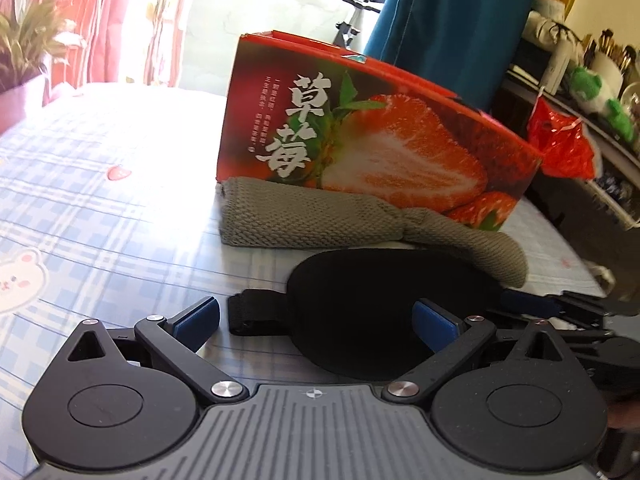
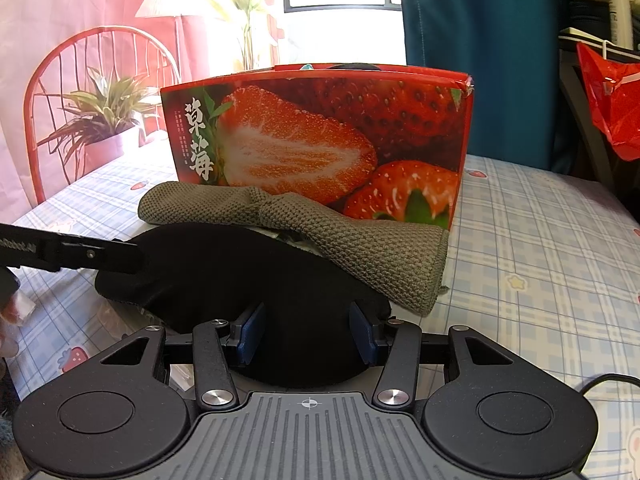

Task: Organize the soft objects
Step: 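Close the left tool on the black eye mask, then grasp the eye mask with the right tool while the left tool holds it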

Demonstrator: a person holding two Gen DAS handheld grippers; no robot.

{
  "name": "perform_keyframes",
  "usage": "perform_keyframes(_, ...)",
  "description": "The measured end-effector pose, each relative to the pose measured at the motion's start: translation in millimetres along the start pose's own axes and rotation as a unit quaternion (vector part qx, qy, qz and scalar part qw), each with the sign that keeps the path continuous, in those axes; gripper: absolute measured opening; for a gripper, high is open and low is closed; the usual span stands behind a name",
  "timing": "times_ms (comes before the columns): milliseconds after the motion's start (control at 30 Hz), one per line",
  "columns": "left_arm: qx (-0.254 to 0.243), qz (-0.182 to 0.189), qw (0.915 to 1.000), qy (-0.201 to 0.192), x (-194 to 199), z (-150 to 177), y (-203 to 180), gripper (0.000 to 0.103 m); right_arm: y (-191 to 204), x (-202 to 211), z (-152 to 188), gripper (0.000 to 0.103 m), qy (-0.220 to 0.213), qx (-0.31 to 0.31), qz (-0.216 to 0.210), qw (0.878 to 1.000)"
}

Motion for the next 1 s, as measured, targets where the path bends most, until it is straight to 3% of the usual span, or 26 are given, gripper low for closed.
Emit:
perform_keyframes(200, -0.003, 0.017, 0.9998, 0.012, -1.5, 1.1, -6.1, 0.102, -0.6, 0.1, 0.3, 0.045, 0.0, -0.001, -0.001, 1.0)
perform_keyframes(467, 0.045, 0.046, 0.9979, 0.009, 0.0, -1.3, 2.6, 0.099, 0.1, 0.0, 0.3, 0.045, 0.0, -0.001, 0.0, 1.0)
perform_keyframes(633, 0.053, 0.074, 0.9958, 0.009, 1.0, -2.4, 2.2, 0.078, -0.1, -0.3, 0.2, 0.045, -0.001, -0.002, 0.0, 1.0)
perform_keyframes(867, 0.064, 0.076, 0.995, 0.008, 0.5, -1.3, 5.5, 0.061, -0.3, -0.4, 0.4, 0.045, -0.001, -0.002, -0.001, 1.0)
perform_keyframes(1000, 0.064, 0.053, 0.9966, 0.006, 1.4, -1.2, 9.7, 0.032, -0.3, -0.3, 0.7, 0.045, -0.001, -0.002, -0.001, 1.0)
Point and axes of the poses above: each gripper's, at about its wrist camera, not at the fingertips, and x roughly against the way its jaws point, y to its left, z to its underside, the point moved 2 cm from there along -x, roughly the way its jaws point, and after that the axes turned 4 degrees about x, right-handed, at the moved point
